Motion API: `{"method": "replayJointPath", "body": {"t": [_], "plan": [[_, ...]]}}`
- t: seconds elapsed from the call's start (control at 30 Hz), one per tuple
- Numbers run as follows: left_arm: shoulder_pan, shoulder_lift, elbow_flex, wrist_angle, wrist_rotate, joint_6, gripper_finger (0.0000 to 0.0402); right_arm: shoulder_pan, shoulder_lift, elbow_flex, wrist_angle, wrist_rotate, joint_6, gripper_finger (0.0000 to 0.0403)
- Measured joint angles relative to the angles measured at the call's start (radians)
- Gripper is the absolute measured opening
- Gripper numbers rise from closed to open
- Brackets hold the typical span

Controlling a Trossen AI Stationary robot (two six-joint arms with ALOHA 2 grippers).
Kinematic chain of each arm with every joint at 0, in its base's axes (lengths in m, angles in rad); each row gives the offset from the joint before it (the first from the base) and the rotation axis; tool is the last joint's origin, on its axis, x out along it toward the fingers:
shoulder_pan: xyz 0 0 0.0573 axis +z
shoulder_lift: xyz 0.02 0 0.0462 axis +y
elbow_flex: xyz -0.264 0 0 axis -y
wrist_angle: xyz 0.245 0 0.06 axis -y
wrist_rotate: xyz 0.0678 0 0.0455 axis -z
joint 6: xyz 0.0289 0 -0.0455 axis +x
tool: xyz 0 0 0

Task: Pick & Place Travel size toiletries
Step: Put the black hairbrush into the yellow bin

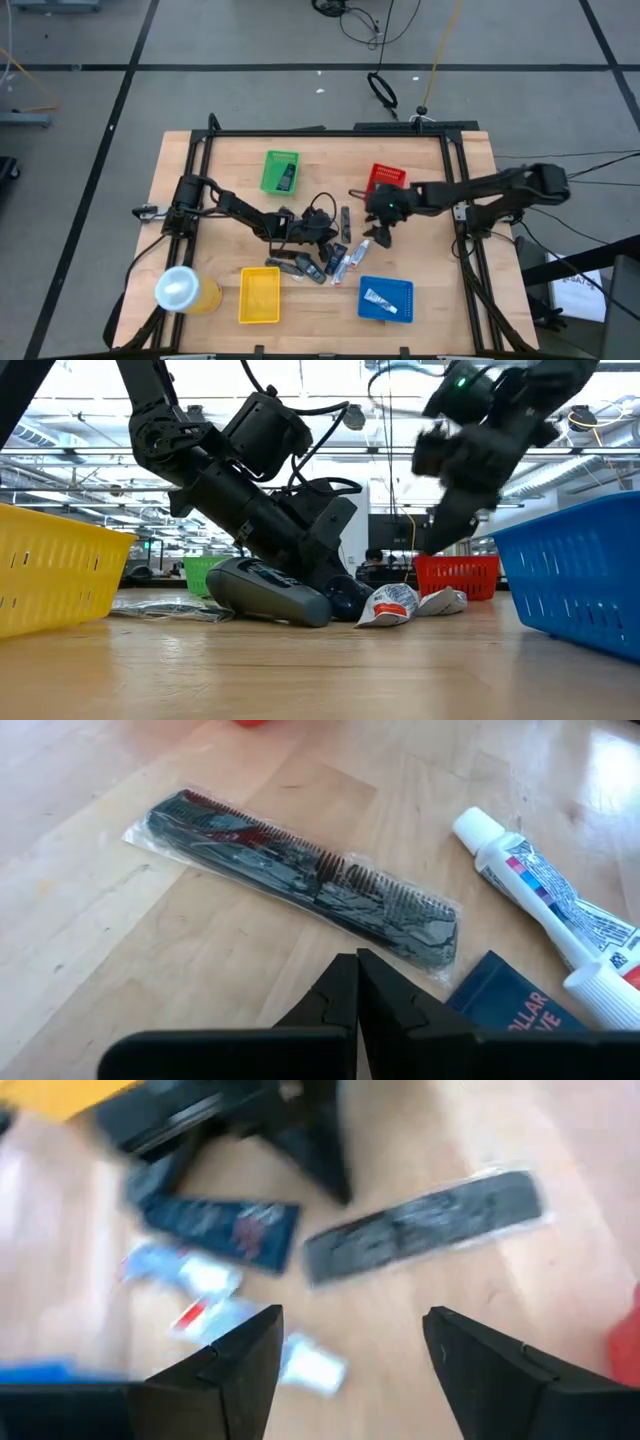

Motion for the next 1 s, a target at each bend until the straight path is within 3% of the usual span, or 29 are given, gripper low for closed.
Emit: {"method": "replayJointPath", "body": {"t": [0.1, 0.2, 0.37, 0.57, 0.67, 0.77, 0.87, 1.0], "plan": [[0.000, 0.000, 0.000, 0.003, 0.001, 0.000, 0.0008, 0.042, -0.047, 0.000, -0.169, -0.002, -0.023, 0.0219], [0.000, 0.000, 0.000, 0.007, 0.000, 0.000, 0.0011, 0.063, -0.057, -0.013, -0.280, 0.140, -0.010, 0.0203], [0.000, 0.000, 0.000, 0.018, 0.000, 0.000, 0.0002, 0.054, -0.056, -0.060, -0.296, 0.401, -0.015, 0.0183], [0.000, 0.000, 0.000, 0.021, 0.000, -0.013, 0.0011, 0.018, -0.056, -0.065, -0.284, 0.576, -0.081, 0.0169], [0.000, 0.000, 0.000, 0.022, 0.000, -0.017, 0.0005, 0.006, -0.056, -0.065, -0.280, 0.569, -0.088, 0.0167], [-0.002, 0.000, 0.000, 0.023, 0.003, -0.019, 0.0002, 0.008, -0.056, -0.067, -0.231, 0.412, -0.064, 0.0167], [-0.001, 0.000, 0.000, 0.023, 0.009, -0.018, 0.0005, 0.012, -0.049, -0.104, -0.040, 0.285, 0.018, 0.0166], [0.000, 0.000, 0.000, 0.022, 0.011, 0.016, 0.0002, 0.012, 0.001, -0.177, 0.187, 0.214, 0.120, 0.0167]]}}
